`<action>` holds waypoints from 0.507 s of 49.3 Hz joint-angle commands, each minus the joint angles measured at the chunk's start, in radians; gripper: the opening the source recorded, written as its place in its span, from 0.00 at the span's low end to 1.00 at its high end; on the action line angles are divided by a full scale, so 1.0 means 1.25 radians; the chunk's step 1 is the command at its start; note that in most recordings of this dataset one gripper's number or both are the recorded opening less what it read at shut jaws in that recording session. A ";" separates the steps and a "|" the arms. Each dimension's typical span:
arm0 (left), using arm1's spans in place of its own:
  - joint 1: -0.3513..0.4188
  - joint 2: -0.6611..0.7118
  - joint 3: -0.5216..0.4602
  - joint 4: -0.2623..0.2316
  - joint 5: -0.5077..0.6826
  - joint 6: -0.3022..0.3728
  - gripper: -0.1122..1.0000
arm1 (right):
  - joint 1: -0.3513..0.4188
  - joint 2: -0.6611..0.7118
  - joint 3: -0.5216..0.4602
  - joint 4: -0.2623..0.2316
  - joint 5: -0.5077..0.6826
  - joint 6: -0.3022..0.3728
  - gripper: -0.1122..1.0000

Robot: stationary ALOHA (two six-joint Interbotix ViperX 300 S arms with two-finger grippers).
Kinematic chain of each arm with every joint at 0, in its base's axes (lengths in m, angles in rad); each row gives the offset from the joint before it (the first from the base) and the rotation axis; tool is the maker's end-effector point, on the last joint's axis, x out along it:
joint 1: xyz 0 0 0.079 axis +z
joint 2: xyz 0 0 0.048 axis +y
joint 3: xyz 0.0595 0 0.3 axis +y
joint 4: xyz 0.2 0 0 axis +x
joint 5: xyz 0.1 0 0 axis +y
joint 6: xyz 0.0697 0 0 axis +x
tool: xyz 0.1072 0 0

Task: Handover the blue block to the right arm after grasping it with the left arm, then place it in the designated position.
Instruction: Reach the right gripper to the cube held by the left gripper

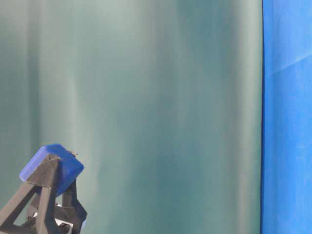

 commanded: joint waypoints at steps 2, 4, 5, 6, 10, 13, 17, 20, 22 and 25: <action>-0.001 -0.032 -0.007 0.000 -0.007 -0.001 0.51 | 0.001 -0.001 -0.020 0.000 -0.017 0.002 0.93; -0.001 -0.032 -0.007 -0.001 -0.007 -0.001 0.51 | 0.001 -0.001 -0.020 0.000 -0.018 0.002 0.93; -0.001 -0.032 -0.007 -0.001 -0.007 -0.001 0.51 | 0.001 -0.001 -0.020 0.000 -0.018 0.002 0.93; -0.001 -0.033 -0.007 0.000 -0.006 -0.001 0.51 | 0.001 -0.001 -0.020 0.000 -0.018 0.002 0.93; -0.001 -0.032 -0.007 0.000 -0.007 -0.001 0.51 | 0.001 -0.001 -0.020 0.000 -0.018 0.002 0.93; -0.001 -0.033 -0.007 -0.001 -0.007 -0.001 0.51 | 0.001 -0.001 -0.020 0.000 -0.018 0.002 0.93; -0.001 -0.033 -0.007 -0.001 -0.006 -0.001 0.51 | 0.001 -0.001 -0.020 0.000 -0.018 0.002 0.93; -0.001 -0.033 -0.007 0.000 -0.007 -0.001 0.51 | 0.001 -0.001 -0.020 0.000 -0.018 0.002 0.93; -0.001 -0.032 -0.007 -0.001 -0.007 -0.001 0.51 | 0.001 -0.001 -0.020 0.000 -0.018 0.002 0.93; -0.001 -0.032 -0.007 0.000 -0.007 -0.001 0.51 | 0.001 -0.001 -0.020 0.000 -0.018 0.002 0.93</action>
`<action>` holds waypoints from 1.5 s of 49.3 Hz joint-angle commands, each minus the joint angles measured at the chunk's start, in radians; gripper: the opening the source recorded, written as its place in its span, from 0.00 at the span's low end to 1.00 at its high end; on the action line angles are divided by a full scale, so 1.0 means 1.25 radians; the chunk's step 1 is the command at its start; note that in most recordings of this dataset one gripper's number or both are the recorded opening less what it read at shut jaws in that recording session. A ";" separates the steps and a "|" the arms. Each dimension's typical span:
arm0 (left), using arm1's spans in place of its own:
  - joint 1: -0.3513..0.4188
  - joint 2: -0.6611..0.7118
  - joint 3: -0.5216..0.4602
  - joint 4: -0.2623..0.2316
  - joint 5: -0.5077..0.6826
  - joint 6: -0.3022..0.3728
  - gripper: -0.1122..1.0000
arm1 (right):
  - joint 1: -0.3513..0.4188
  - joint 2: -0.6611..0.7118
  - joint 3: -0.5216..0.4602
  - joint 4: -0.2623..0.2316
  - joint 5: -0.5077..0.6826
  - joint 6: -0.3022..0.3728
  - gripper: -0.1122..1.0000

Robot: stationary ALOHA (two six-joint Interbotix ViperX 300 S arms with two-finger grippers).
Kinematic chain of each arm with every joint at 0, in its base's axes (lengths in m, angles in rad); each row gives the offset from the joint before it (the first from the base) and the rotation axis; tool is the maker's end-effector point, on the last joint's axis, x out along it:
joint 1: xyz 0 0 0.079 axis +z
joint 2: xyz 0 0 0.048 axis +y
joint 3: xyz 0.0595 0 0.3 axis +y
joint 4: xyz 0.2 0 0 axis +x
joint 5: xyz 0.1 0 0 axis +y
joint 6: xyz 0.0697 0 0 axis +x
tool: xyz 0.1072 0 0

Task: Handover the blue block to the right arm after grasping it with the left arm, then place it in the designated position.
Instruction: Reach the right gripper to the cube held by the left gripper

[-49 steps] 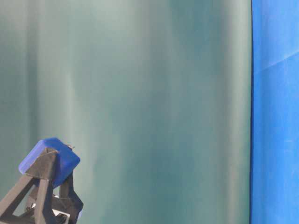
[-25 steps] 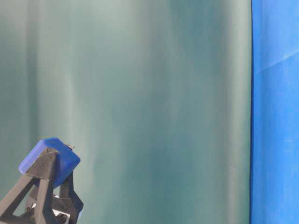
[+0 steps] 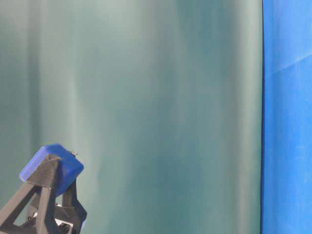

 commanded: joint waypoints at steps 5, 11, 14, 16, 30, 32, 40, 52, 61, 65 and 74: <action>-0.001 -0.033 -0.007 -0.001 -0.007 -0.001 0.51 | 0.001 0.000 -0.020 0.000 -0.007 0.002 0.93; -0.001 -0.033 -0.007 -0.001 -0.007 -0.001 0.51 | 0.001 0.000 -0.020 0.000 -0.007 0.002 0.93; -0.001 -0.032 -0.007 -0.001 -0.007 -0.001 0.51 | 0.001 0.000 -0.020 0.000 -0.007 0.002 0.93; -0.001 -0.033 -0.007 -0.001 -0.007 -0.001 0.51 | 0.001 0.000 -0.020 0.000 -0.007 0.002 0.93; -0.001 -0.033 -0.006 -0.002 -0.007 -0.001 0.51 | 0.001 0.000 -0.021 0.000 -0.009 0.002 0.93; -0.001 -0.034 -0.006 -0.001 -0.007 -0.001 0.51 | 0.001 0.000 -0.021 0.000 -0.011 0.002 0.93; -0.001 -0.034 -0.006 -0.001 -0.007 -0.001 0.51 | 0.001 0.000 -0.021 0.000 -0.020 0.002 0.93; -0.001 -0.034 -0.006 -0.001 -0.006 -0.001 0.51 | 0.001 0.032 -0.047 0.000 -0.056 0.002 0.93; -0.001 -0.034 -0.006 -0.001 -0.007 -0.001 0.51 | -0.004 0.103 -0.094 0.000 -0.059 0.002 0.93; -0.001 -0.034 -0.006 -0.001 -0.007 -0.001 0.51 | -0.005 0.141 -0.121 0.000 -0.059 0.002 0.93; -0.001 -0.034 -0.006 -0.001 -0.006 -0.001 0.51 | -0.007 0.223 -0.191 0.000 -0.060 0.002 0.93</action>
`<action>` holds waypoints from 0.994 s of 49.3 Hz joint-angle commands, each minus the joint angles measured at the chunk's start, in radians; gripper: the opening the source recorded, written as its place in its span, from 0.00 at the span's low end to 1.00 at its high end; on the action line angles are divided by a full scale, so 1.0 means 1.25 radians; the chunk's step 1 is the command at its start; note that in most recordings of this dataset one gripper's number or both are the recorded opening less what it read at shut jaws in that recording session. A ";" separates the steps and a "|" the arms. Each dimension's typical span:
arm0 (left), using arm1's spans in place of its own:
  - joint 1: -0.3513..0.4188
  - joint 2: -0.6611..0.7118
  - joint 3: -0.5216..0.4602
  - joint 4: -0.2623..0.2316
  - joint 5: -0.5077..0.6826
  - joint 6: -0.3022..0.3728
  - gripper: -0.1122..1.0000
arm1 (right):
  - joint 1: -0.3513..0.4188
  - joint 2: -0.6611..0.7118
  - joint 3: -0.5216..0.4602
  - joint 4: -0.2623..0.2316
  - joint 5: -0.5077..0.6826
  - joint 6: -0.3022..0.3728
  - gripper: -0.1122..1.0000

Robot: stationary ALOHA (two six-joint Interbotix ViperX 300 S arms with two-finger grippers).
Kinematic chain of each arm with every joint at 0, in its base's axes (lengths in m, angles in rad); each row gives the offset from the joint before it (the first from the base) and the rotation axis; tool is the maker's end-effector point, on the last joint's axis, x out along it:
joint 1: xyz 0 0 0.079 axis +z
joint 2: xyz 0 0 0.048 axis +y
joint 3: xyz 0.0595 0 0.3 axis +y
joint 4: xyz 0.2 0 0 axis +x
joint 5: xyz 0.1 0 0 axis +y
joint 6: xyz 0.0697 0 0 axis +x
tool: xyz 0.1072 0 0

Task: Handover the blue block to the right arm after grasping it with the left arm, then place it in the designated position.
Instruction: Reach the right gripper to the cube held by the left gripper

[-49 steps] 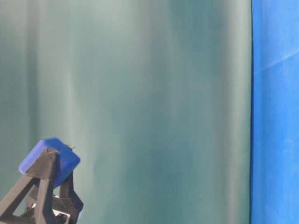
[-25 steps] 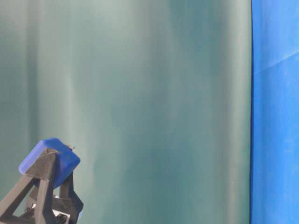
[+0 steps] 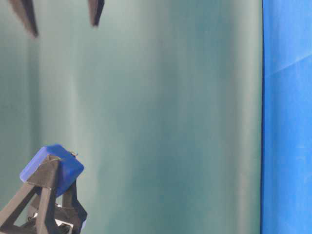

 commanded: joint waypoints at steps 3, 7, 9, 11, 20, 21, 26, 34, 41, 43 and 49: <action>-0.001 -0.033 -0.009 -0.001 -0.006 -0.001 0.51 | -0.006 0.055 -0.067 0.000 -0.011 0.002 0.93; -0.001 -0.033 -0.009 0.000 -0.006 -0.001 0.51 | -0.013 0.088 -0.099 0.000 -0.020 0.002 0.93; -0.001 -0.033 -0.009 0.000 -0.007 -0.001 0.51 | -0.020 0.108 -0.118 0.000 -0.027 0.002 0.93; -0.001 -0.033 -0.009 0.000 -0.007 -0.001 0.51 | -0.023 0.123 -0.131 0.000 -0.034 0.002 0.93; -0.001 -0.033 -0.009 -0.001 -0.007 -0.001 0.51 | -0.037 0.195 -0.190 0.000 -0.061 0.002 0.93; -0.001 -0.033 -0.009 0.000 -0.007 -0.001 0.51 | -0.037 0.204 -0.198 0.000 -0.063 0.002 0.93; -0.001 -0.033 -0.009 0.000 -0.007 -0.001 0.51 | -0.038 0.245 -0.234 0.000 -0.065 0.002 0.93; -0.001 -0.033 -0.009 0.000 -0.007 -0.001 0.51 | -0.039 0.306 -0.293 0.000 -0.064 0.002 0.93; -0.001 -0.033 -0.009 0.000 -0.007 -0.001 0.51 | -0.039 0.341 -0.333 0.000 -0.065 0.002 0.93; -0.001 -0.033 -0.009 -0.001 -0.007 -0.001 0.51 | -0.038 0.349 -0.341 0.000 -0.065 0.002 0.93; -0.001 -0.033 -0.007 -0.001 -0.006 -0.001 0.51 | -0.039 0.367 -0.363 0.000 -0.065 0.002 0.93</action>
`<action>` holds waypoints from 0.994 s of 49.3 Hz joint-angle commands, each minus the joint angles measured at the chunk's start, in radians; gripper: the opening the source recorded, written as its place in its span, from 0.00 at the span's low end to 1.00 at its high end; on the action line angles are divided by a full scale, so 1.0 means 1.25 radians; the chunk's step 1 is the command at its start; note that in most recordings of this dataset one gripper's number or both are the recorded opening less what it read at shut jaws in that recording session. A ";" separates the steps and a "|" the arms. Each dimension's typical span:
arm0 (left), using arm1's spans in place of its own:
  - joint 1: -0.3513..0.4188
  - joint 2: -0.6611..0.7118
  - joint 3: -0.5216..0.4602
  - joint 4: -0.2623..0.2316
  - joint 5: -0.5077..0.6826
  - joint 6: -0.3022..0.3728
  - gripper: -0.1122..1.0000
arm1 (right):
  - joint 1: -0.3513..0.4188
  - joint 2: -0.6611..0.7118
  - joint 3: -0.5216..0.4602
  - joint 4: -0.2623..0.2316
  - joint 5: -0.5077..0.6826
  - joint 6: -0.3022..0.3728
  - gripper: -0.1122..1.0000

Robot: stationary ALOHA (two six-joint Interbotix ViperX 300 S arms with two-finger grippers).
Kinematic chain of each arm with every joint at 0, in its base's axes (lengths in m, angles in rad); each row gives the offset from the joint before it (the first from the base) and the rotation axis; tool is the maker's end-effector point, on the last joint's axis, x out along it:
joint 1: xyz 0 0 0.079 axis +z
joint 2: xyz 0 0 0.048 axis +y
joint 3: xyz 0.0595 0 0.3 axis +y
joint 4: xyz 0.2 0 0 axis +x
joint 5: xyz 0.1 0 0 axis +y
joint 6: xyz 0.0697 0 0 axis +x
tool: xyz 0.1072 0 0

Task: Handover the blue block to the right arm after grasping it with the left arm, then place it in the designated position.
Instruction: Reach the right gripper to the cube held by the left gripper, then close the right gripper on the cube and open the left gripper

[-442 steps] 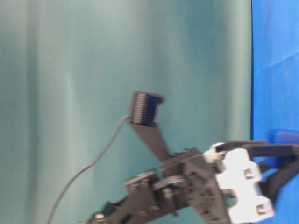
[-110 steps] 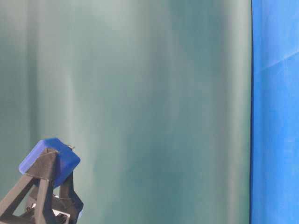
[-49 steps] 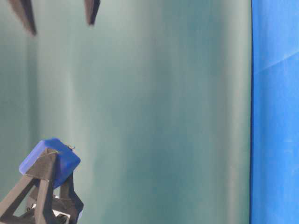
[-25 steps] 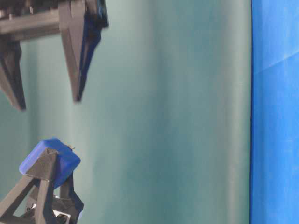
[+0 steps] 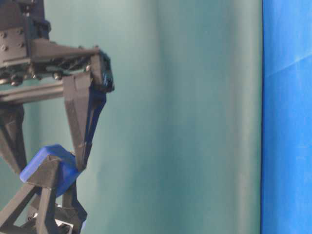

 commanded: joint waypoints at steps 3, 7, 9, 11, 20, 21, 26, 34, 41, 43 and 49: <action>-0.001 -0.032 -0.006 -0.001 -0.006 -0.001 0.51 | -0.001 0.005 -0.038 0.001 -0.006 0.004 0.93; -0.001 -0.032 -0.006 -0.002 -0.007 -0.001 0.51 | -0.001 0.009 -0.043 0.001 -0.005 0.004 0.93; -0.001 -0.032 -0.006 -0.001 -0.007 -0.001 0.51 | 0.000 0.009 -0.043 0.001 -0.005 0.004 0.93; -0.002 -0.032 -0.006 -0.001 -0.006 -0.001 0.51 | -0.001 0.009 -0.043 0.001 -0.004 0.004 0.93; -0.005 -0.032 -0.007 -0.001 -0.006 -0.001 0.51 | -0.001 0.007 -0.043 0.001 -0.004 0.004 0.93; -0.005 -0.032 -0.006 -0.001 -0.006 -0.001 0.51 | -0.001 0.009 -0.043 0.001 -0.004 0.004 0.93; -0.005 -0.031 -0.006 -0.001 -0.004 0.000 0.51 | 0.000 0.009 -0.042 0.001 -0.001 0.005 0.93; -0.005 -0.033 -0.002 -0.001 -0.001 0.000 0.51 | -0.001 0.009 -0.044 0.001 0.005 0.009 0.66; -0.005 -0.033 -0.001 -0.001 0.000 0.000 0.51 | -0.001 0.009 -0.050 0.006 0.017 0.009 0.61; -0.005 -0.033 -0.002 -0.001 0.000 -0.001 0.51 | -0.001 0.009 -0.050 0.005 0.020 0.009 0.61; -0.006 -0.033 -0.001 -0.001 0.000 0.000 0.51 | -0.001 0.009 -0.052 0.006 0.029 0.009 0.61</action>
